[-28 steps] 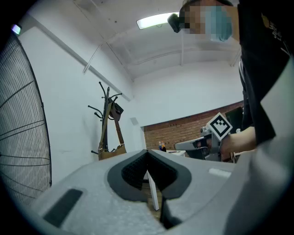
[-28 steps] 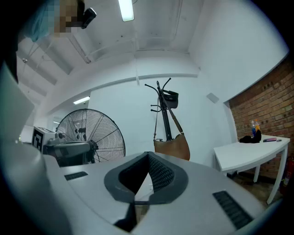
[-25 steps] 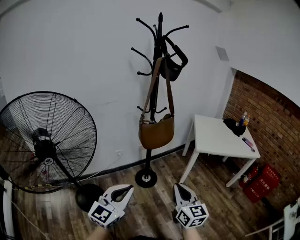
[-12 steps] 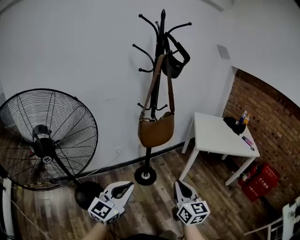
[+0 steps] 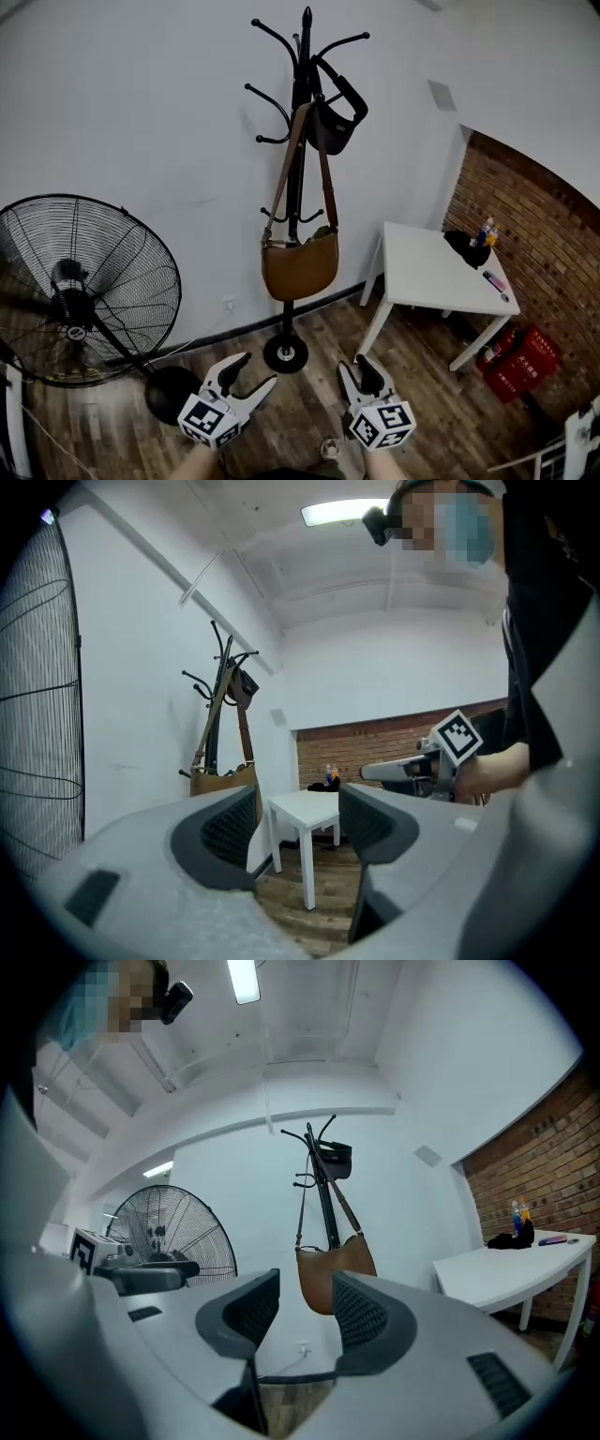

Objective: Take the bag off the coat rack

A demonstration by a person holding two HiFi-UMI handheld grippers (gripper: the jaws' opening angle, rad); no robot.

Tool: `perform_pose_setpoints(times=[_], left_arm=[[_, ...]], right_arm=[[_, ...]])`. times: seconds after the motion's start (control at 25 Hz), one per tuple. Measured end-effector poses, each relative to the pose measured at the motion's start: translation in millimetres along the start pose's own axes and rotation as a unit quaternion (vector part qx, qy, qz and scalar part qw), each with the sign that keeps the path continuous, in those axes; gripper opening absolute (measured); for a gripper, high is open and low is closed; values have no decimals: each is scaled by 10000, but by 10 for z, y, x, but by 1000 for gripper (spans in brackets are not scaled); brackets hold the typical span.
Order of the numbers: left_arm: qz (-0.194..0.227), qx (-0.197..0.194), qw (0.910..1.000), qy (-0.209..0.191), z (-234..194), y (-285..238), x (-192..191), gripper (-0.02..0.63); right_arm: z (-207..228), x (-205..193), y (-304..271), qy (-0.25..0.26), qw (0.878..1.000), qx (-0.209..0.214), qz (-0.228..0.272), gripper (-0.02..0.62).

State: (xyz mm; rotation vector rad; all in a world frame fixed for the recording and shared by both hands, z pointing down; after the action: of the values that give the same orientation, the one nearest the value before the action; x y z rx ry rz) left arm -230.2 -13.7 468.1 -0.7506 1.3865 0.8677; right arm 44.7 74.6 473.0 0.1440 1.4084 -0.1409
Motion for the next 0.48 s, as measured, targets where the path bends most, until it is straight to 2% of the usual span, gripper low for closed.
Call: perform_pose_setpoints(times=[0.48], left_arm=[[-86,708,9975,-2,-69,-883,-37,270]], right_arm=[[924,149,-615,42,9984,539,-187,160]])
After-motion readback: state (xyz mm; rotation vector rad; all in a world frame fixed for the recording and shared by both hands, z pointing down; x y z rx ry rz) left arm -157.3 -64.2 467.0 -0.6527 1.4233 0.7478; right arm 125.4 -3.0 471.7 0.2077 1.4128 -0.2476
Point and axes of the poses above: the fingertips, and each gripper's own axes: y backward along the fingers, z to its right, x out of its top, the point moved 10 cm from there along y, backward along the fingers, and after that the axes turned 2 degrees about x, right-handed, at the moved point
